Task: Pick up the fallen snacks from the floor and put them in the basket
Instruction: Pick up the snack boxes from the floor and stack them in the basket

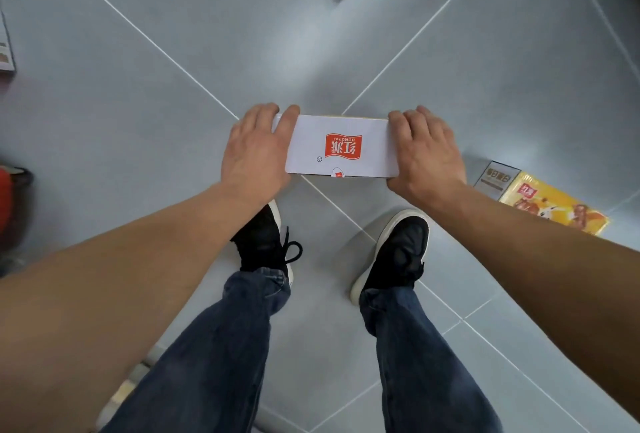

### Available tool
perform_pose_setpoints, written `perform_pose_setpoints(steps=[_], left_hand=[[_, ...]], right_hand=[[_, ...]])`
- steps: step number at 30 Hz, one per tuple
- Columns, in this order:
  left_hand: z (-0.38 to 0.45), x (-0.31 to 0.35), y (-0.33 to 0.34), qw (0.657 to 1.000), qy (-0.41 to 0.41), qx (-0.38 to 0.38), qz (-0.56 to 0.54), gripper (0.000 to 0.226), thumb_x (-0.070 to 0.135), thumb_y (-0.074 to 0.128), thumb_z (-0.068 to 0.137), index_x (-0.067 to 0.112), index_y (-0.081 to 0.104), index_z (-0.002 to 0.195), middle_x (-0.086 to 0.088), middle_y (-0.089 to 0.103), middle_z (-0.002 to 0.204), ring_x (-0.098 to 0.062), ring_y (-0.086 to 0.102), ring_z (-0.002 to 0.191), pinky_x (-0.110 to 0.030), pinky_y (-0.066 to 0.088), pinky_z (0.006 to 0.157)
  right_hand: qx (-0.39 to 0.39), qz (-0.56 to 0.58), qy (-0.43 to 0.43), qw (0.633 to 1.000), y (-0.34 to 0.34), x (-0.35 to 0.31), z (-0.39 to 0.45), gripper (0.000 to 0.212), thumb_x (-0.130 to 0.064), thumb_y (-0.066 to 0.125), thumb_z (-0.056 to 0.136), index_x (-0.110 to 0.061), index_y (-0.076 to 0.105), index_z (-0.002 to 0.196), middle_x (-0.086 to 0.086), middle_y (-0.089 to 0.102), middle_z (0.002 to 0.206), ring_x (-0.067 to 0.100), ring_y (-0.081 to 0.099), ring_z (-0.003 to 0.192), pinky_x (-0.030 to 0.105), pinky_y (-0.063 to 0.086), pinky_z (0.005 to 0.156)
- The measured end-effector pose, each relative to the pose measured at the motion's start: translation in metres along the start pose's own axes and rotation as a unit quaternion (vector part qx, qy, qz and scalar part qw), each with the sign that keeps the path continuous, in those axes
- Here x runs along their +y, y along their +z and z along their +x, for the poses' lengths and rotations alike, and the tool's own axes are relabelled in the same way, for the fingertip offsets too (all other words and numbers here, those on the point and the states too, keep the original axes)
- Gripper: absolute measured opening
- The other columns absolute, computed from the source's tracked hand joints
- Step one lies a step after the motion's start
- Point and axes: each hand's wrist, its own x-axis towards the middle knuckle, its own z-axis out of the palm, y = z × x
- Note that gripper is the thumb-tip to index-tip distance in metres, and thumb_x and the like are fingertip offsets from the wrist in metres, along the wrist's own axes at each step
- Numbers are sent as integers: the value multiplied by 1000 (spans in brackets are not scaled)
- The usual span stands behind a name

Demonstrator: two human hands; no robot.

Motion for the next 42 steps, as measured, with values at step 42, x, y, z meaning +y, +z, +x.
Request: perform_pose_setpoints(steps=[42], left_hand=[[-640,8,-543,923,-286,229,-120,110,39,80,52,27,29,148,1,40,136,-21,39,127,-35,40,105]], right_hand=[[176,-196,-431,863,-550,-313,-486,98,-56,77,58,-23,34,139,2,51,129,28,47,121,38,46,96]])
